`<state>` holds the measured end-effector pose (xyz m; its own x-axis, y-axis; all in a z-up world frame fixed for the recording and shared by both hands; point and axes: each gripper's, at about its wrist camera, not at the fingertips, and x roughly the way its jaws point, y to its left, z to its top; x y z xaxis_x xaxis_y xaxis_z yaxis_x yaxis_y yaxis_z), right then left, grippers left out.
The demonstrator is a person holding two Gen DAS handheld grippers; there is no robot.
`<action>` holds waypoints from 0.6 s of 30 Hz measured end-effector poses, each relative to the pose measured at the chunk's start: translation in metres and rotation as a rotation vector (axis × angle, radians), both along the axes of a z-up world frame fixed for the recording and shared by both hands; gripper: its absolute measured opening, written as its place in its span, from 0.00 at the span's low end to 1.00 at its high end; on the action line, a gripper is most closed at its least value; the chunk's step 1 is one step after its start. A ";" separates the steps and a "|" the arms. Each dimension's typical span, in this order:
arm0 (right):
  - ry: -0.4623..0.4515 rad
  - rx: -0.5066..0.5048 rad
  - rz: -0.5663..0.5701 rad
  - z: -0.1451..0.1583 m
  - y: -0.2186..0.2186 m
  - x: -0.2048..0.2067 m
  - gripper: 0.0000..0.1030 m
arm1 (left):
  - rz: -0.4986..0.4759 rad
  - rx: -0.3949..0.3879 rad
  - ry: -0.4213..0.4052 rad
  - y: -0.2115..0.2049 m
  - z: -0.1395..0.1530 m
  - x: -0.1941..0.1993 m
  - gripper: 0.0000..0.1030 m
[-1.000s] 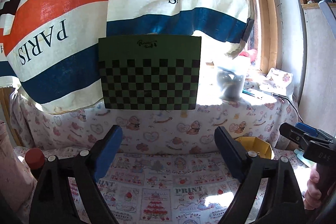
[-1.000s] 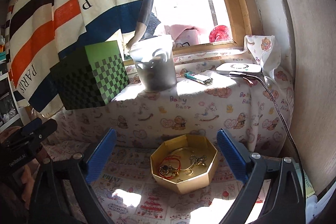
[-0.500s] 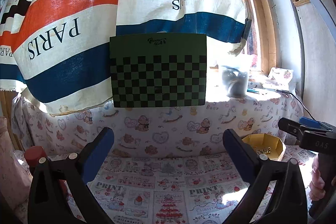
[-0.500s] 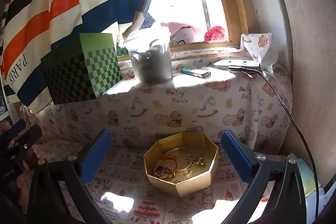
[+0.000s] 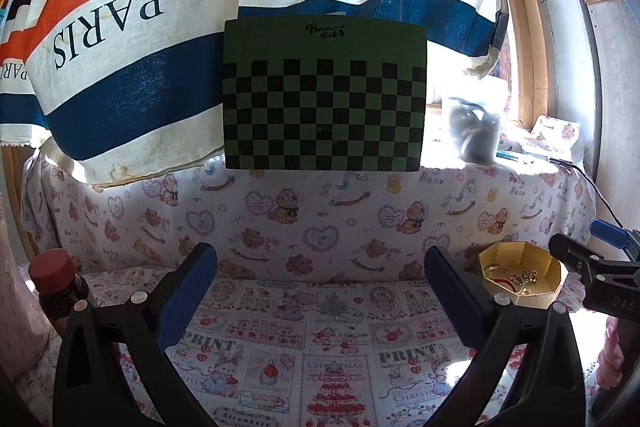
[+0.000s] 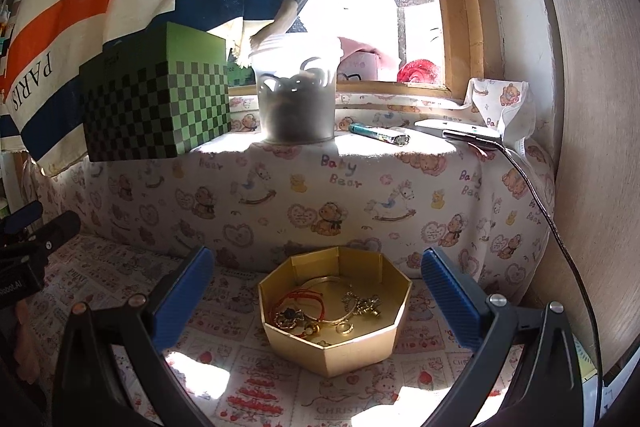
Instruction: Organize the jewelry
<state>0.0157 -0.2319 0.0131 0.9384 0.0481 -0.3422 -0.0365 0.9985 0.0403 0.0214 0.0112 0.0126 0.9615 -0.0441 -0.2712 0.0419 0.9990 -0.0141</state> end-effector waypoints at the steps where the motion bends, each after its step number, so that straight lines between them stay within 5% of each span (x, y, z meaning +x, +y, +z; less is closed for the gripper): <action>1: -0.001 0.001 -0.008 0.000 -0.001 0.000 1.00 | 0.011 0.009 0.019 -0.001 -0.002 0.004 1.00; 18: -0.034 -0.025 -0.071 0.003 0.001 -0.006 1.00 | -0.011 0.020 0.018 -0.005 -0.003 0.001 1.00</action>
